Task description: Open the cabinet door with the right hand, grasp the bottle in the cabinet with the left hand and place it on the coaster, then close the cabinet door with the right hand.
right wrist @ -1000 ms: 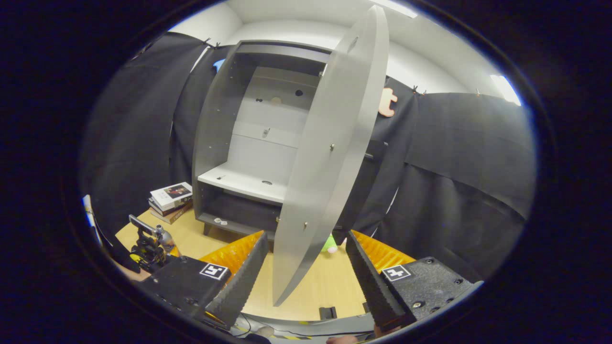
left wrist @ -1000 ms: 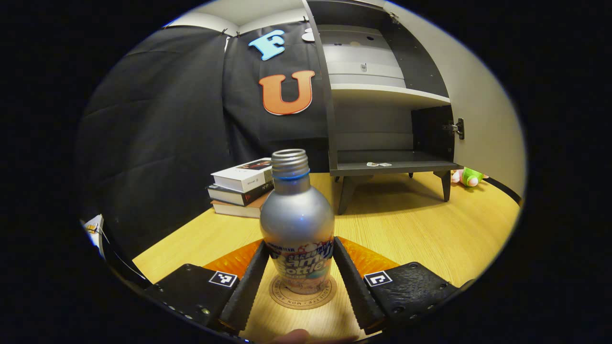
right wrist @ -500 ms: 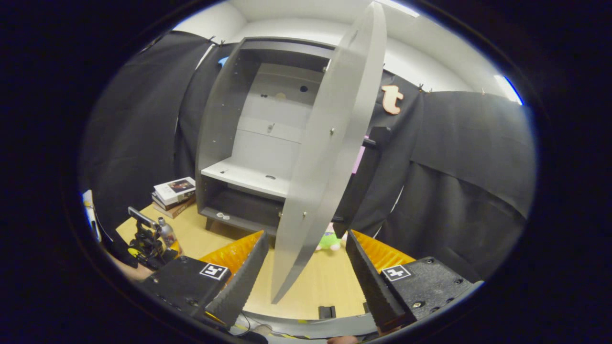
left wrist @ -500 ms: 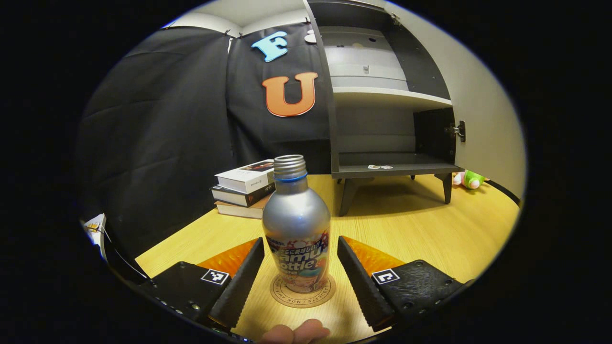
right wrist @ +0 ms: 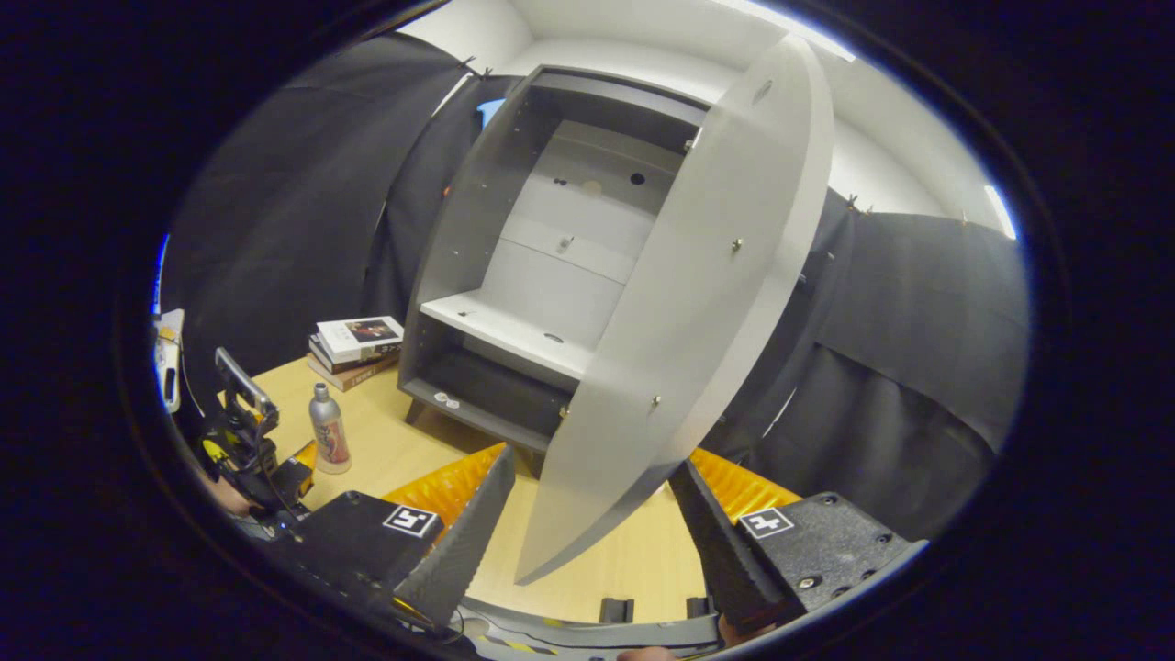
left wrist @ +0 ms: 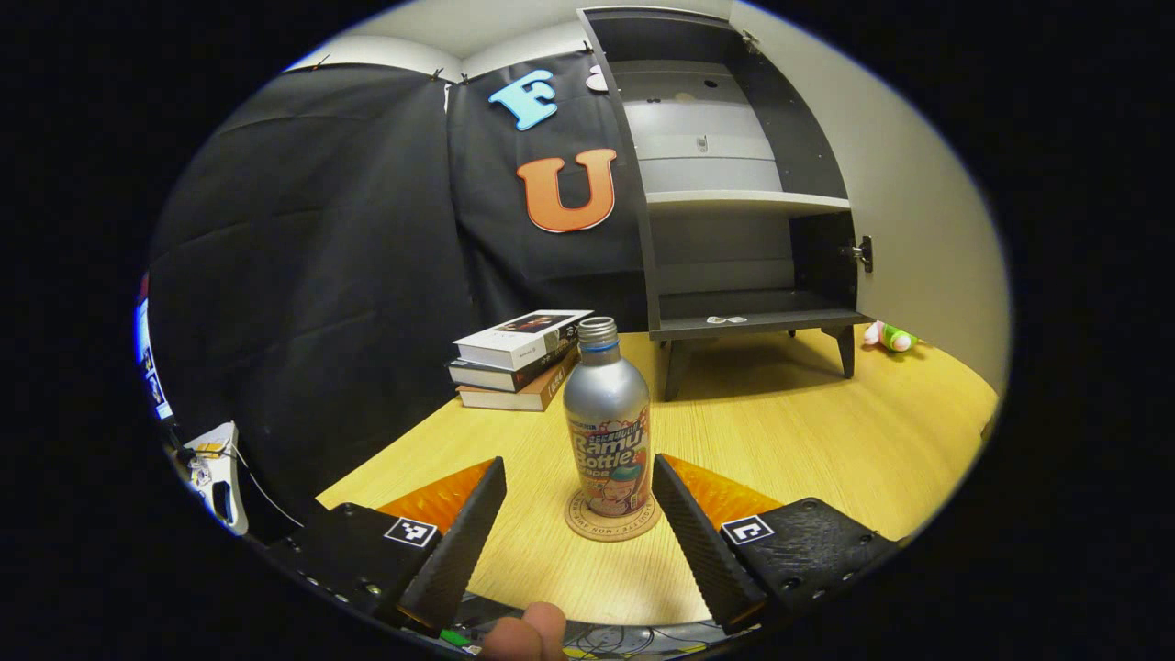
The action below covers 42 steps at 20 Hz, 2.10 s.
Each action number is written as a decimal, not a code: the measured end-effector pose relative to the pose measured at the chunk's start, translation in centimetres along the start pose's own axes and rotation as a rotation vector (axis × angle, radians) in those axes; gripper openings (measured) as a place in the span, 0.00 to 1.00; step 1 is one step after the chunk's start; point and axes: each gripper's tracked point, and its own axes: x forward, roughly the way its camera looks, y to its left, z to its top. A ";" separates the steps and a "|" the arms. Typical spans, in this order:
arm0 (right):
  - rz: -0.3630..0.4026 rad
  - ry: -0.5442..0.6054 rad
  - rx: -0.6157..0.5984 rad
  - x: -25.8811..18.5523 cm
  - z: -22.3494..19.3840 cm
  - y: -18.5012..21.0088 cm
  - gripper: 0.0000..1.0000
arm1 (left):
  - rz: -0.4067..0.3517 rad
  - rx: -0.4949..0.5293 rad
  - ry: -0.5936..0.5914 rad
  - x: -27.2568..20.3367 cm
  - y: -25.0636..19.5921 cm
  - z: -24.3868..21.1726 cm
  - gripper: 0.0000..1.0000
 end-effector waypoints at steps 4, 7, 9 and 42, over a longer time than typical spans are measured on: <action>-0.027 -0.035 0.060 0.0 0.3 0.1 1.00 | -0.007 -0.013 -0.014 -1.7 0.8 4.3 0.96; -0.050 -0.075 0.092 0.3 0.7 0.5 1.00 | -0.017 -0.045 -0.042 -2.4 0.9 8.8 0.96; 0.009 -0.104 0.178 0.0 1.2 1.0 1.00 | -0.011 -0.040 -0.056 -2.6 0.9 11.2 0.96; 0.684 -0.122 0.389 -1.5 4.3 8.1 0.99 | 0.135 0.079 -0.113 -2.8 -0.9 20.8 0.96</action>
